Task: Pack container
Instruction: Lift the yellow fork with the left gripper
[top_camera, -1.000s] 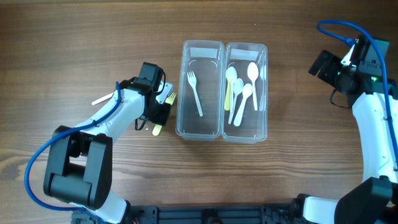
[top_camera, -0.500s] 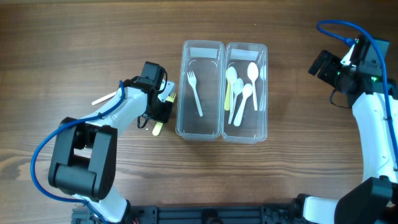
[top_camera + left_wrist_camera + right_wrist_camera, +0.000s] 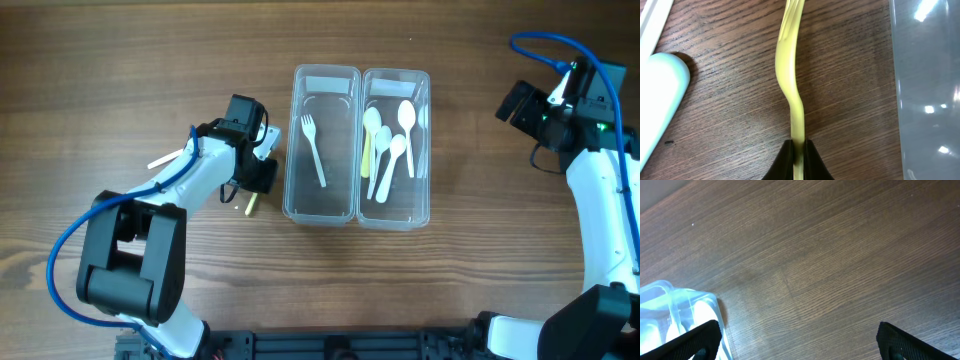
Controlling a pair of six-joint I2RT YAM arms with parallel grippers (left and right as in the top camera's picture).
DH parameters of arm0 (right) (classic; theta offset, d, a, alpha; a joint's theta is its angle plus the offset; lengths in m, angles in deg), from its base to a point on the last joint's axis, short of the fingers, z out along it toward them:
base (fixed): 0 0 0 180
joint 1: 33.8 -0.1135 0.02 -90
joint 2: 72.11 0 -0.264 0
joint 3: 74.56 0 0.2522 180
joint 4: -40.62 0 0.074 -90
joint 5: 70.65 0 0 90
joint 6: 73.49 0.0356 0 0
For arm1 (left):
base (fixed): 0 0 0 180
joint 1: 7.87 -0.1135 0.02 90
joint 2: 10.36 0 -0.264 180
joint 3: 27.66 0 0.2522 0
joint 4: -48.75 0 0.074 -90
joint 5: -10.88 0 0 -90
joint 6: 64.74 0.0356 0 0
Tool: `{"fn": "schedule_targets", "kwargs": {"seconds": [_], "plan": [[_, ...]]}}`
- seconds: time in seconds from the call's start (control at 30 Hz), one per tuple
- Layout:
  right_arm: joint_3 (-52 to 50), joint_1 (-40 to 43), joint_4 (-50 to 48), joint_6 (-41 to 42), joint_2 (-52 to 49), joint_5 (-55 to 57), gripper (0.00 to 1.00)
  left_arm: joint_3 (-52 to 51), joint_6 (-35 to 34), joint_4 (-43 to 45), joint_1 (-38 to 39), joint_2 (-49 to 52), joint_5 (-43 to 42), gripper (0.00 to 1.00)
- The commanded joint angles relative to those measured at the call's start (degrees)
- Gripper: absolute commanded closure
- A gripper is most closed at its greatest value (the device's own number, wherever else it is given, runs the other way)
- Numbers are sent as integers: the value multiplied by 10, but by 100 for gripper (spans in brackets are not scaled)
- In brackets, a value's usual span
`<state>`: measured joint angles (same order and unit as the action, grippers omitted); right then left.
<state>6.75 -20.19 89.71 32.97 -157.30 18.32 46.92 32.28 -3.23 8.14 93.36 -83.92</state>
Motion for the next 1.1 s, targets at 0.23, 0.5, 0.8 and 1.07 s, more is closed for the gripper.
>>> {"fn": "schedule_targets", "kwargs": {"seconds": [0.23, 0.5, 0.8, 1.07], "plan": [[3, 0, -2, 2, -5, -5, 0, -17, 2, -10, 3, 10, -5, 93], [3, 0, -2, 2, -5, -5, 0, -17, 2, -10, 3, 11, 12, 80], [3, 0, -2, 2, -5, -5, 0, -17, 2, -17, 3, 11, 16, 96], [3, 0, -2, 2, -5, -5, 0, -16, 2, -19, 3, 10, 16, 93]]}}
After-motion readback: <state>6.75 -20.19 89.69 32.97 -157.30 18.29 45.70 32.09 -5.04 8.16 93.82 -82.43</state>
